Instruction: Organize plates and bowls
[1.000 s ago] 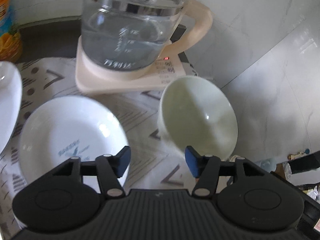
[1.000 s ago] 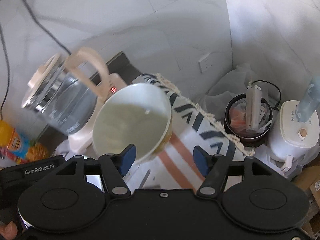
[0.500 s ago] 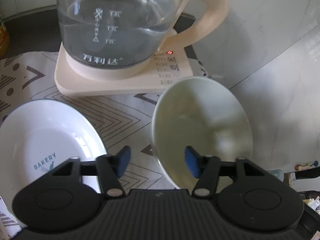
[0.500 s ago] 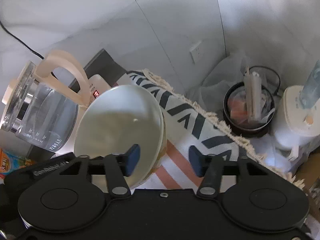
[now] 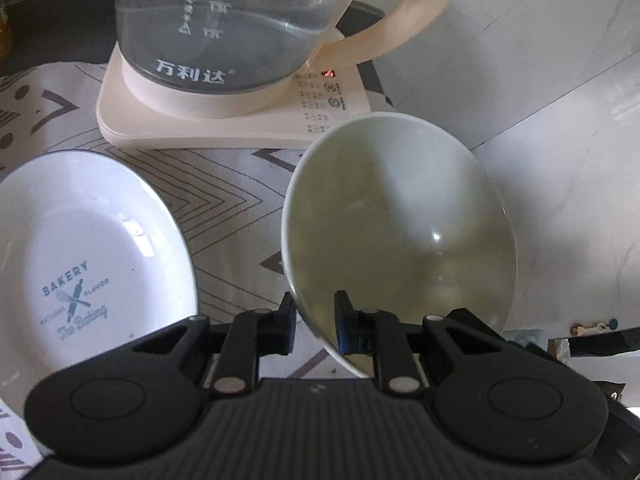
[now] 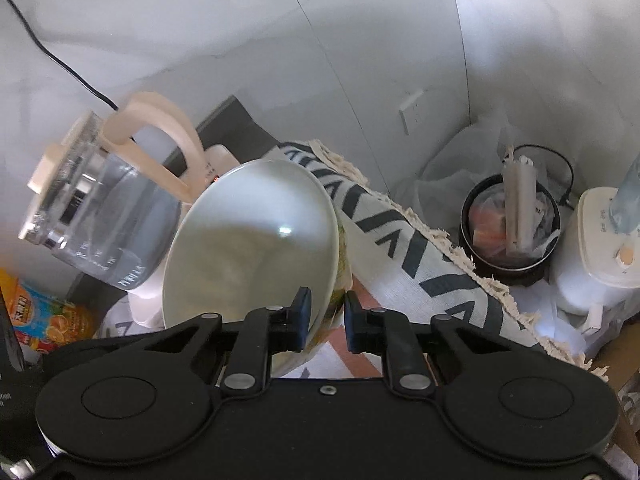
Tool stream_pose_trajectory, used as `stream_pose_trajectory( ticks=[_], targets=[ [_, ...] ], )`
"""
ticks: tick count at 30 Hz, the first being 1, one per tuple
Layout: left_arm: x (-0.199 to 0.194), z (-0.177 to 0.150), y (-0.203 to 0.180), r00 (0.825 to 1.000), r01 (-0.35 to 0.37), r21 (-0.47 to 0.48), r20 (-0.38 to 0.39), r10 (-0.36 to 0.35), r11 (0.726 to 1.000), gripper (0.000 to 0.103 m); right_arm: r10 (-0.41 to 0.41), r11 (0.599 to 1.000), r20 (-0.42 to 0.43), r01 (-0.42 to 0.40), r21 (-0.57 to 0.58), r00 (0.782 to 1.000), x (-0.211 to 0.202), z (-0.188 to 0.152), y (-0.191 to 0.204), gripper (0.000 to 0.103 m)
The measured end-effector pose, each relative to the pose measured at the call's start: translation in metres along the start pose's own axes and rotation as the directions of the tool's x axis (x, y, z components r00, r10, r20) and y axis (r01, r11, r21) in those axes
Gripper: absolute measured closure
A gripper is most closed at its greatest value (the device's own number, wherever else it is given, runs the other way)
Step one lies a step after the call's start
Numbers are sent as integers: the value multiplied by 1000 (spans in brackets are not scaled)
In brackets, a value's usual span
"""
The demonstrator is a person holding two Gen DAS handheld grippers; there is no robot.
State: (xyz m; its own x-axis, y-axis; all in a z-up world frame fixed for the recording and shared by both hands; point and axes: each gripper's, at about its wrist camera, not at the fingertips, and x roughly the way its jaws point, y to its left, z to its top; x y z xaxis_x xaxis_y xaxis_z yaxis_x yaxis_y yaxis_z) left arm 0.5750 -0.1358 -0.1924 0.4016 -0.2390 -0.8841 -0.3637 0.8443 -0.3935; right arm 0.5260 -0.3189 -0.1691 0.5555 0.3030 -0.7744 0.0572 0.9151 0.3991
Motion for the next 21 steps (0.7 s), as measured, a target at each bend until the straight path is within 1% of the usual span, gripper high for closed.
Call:
stream_pose_trajectory(
  ticks=[1, 11, 18, 21],
  targets=[
    [-4, -1, 0, 1000, 5, 0, -11, -5, 1000, 85, 3, 1000, 6, -3, -1, 1000, -3, 0, 1, 86],
    [-52, -16, 1, 998, 32, -9, 62, -32, 999, 85, 33, 999, 61, -31, -39, 998, -46, -9, 13, 86],
    [-83, -36, 2, 995, 40, -15, 89, -39, 999, 85, 57, 996, 83, -51, -69, 995, -76, -22, 19, 86],
    [-96, -45, 1, 994, 39, -12, 99, -38, 999, 85, 66, 996, 88, -61, -63, 994, -89, -30, 18, 86]
  ],
)
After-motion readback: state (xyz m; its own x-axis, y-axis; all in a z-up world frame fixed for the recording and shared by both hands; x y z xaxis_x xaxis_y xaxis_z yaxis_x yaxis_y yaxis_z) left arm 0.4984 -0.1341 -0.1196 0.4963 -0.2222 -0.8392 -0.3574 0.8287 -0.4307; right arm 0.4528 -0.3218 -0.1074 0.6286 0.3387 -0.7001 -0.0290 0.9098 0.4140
